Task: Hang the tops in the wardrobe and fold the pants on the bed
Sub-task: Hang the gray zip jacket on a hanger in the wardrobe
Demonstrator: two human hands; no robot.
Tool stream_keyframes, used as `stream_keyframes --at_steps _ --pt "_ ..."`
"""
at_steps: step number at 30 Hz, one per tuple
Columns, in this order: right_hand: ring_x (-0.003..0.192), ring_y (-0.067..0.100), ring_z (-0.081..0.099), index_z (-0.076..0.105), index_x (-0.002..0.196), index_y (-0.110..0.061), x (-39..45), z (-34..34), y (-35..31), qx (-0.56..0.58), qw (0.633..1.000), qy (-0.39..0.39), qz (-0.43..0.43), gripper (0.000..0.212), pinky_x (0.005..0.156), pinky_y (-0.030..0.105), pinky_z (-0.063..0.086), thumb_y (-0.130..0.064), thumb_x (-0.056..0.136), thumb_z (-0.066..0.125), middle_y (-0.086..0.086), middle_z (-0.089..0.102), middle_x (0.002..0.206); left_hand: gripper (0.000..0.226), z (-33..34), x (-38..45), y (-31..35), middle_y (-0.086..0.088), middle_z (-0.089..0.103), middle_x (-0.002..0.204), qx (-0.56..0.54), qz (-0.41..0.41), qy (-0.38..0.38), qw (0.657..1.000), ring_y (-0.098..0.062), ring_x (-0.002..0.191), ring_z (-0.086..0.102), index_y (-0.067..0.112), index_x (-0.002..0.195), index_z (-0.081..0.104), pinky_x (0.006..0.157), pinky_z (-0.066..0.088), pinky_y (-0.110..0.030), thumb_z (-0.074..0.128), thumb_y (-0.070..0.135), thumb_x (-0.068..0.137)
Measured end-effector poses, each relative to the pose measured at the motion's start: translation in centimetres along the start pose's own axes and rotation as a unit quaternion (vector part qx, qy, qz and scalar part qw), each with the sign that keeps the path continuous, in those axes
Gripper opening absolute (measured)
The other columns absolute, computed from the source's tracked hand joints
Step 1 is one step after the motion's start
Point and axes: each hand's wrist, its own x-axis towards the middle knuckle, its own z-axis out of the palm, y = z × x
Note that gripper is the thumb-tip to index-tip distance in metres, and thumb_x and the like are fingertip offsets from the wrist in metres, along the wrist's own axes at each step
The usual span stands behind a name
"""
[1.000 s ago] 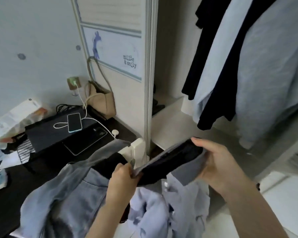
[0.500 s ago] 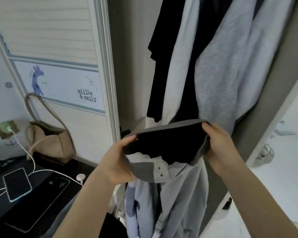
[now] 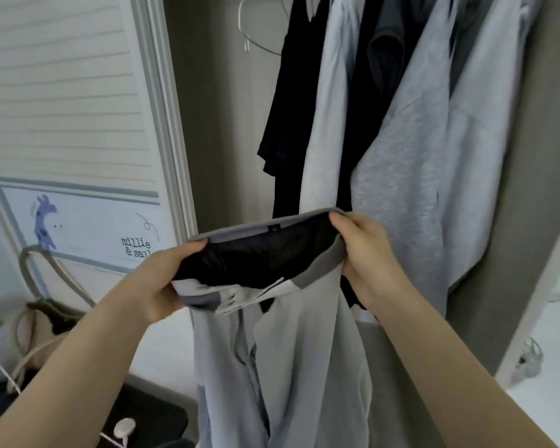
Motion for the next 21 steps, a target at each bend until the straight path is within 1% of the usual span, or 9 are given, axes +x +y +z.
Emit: stream_keyframes --at_steps 2,4,6,9,12,14,16,18,21 --pt "0.096 0.036 0.064 0.062 0.095 0.002 1.8 0.8 -0.3 -0.069 0.996 -0.038 -0.032 0.041 0.085 0.043 0.052 -0.038 0.085 0.06 0.025 0.064 0.099 0.025 -0.1 1.2 2.1 -0.005 0.069 0.067 -0.075 -0.023 0.007 0.997 -0.02 0.052 0.067 0.014 0.071 0.07 0.045 0.054 -0.026 0.058 0.025 0.09" --pt "0.076 0.03 0.058 0.054 0.089 0.008 3.8 0.9 -0.3 -0.119 0.988 -0.081 -0.055 0.053 0.071 0.036 0.041 -0.044 0.081 0.06 0.018 0.057 0.077 0.037 0.0 2.5 4.0 -0.003 0.066 0.058 -0.118 -0.026 0.007 0.993 -0.019 0.045 0.065 0.013 0.054 0.068 0.042 0.052 -0.026 0.057 0.026 0.087" --pt "0.066 0.018 0.048 0.051 0.077 0.002 5.8 0.5 0.3 -0.175 0.976 -0.104 -0.077 0.04 0.063 0.031 0.034 -0.035 0.09 0.058 0.007 0.046 0.065 0.033 0.2 3.3 5.7 -0.003 0.066 0.058 -0.133 -0.016 -0.008 0.991 -0.019 0.047 0.065 0.013 0.051 0.067 0.045 0.054 -0.028 0.06 0.026 0.081" --pt "0.047 0.003 0.043 0.052 0.068 -0.022 8.2 0.1 1.0 -0.288 0.944 -0.129 -0.097 0.026 0.052 0.024 0.034 -0.026 0.094 0.055 -0.011 0.046 0.046 0.017 0.7 4.5 7.4 -0.004 0.063 0.06 -0.129 0.017 -0.03 0.991 -0.021 0.049 0.064 0.014 0.055 0.063 0.048 0.055 -0.028 0.062 0.024 0.069" --pt "0.041 0.0 0.05 0.05 0.073 -0.024 10.3 0.7 0.0 -0.41 0.888 -0.185 -0.1 0.024 0.047 0.021 0.038 -0.024 0.097 0.051 -0.009 0.054 0.054 0.015 1.1 6.4 9.1 -0.008 0.067 0.071 -0.102 0.056 -0.036 0.993 -0.024 0.061 0.067 0.012 0.069 0.066 0.062 0.056 -0.03 0.064 0.028 0.069" --pt "0.052 0.006 0.065 0.051 0.083 -0.017 10.8 1.5 -1.2 -0.443 0.863 -0.234 -0.073 0.017 0.047 0.025 0.045 -0.024 0.098 0.046 0.001 0.064 0.074 0.023 1.6 7.5 10.0 -0.011 0.072 0.085 -0.066 0.074 -0.022 0.995 -0.027 0.076 0.069 0.01 0.083 0.07 0.077 0.053 -0.036 0.067 0.032 0.077" --pt "0.062 0.016 0.071 0.05 0.09 -0.012 11.3 2.4 -2.3 -0.467 0.84 -0.268 -0.065 0.017 0.05 0.028 0.05 -0.025 0.099 0.043 0.011 0.068 0.088 0.028 2.2 8.6 10.9 -0.012 0.075 0.092 -0.023 0.111 0.012 0.994 -0.027 0.087 0.07 0.008 0.095 0.071 0.082 0.052 -0.038 0.067 0.034 0.086" --pt "0.065 0.017 0.072 0.049 0.09 -0.009 11.8 3.5 -3.6 -0.497 0.815 -0.291 -0.057 0.018 0.053 0.028 0.05 -0.022 0.1 0.041 0.016 0.07 0.088 0.031 2.9 9.5 12.0 -0.011 0.076 0.089 0.015 0.16 0.049 0.986 -0.026 0.086 0.071 0.006 0.097 0.071 0.081 0.053 -0.036 0.068 0.036 0.088" --pt "0.064 0.017 0.071 0.056 0.083 -0.009 13.2 5.5 -6.5 -0.508 0.807 -0.297 -0.048 0.023 0.051 0.022 0.049 -0.018 0.1 0.042 0.006 0.071 0.072 0.029 3.4 10.5 14.2 -0.011 0.076 0.084 0.063 0.225 0.077 0.969 -0.023 0.08 0.072 0.008 0.09 0.073 0.079 0.056 -0.033 0.069 0.036 0.088"
